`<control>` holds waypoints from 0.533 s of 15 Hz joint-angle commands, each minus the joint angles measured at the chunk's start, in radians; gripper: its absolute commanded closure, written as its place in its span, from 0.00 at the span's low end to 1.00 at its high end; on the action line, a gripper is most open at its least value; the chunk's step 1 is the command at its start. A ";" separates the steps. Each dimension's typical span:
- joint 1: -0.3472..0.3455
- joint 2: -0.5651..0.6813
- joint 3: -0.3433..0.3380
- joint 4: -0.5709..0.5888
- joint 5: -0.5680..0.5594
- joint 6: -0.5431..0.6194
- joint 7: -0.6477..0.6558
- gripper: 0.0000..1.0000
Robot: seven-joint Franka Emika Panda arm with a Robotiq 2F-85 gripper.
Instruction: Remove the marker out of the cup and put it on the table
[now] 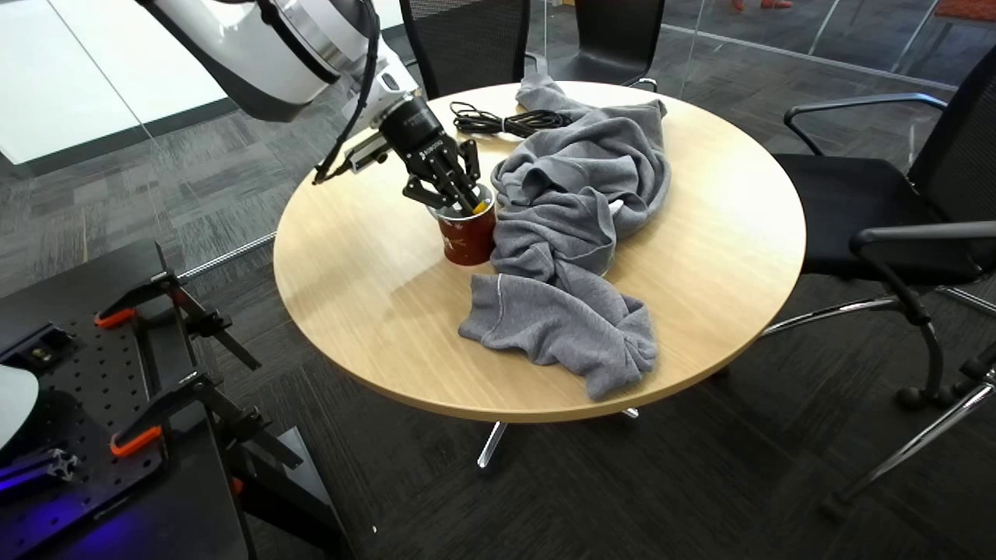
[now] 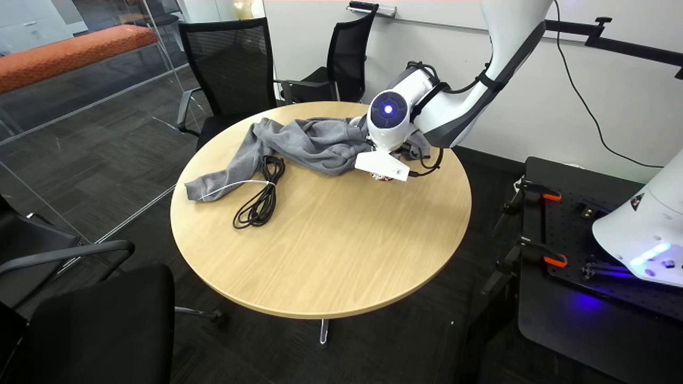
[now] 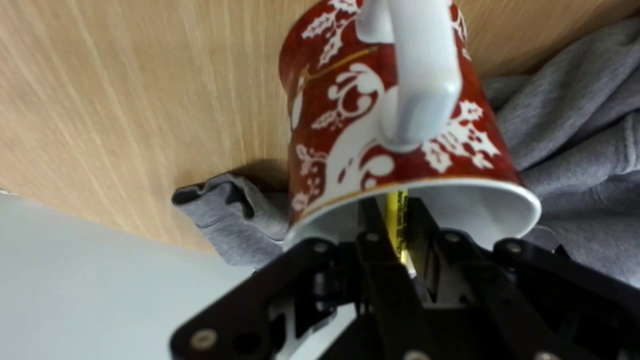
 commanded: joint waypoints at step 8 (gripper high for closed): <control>0.067 -0.166 -0.010 -0.086 -0.034 -0.054 0.029 0.96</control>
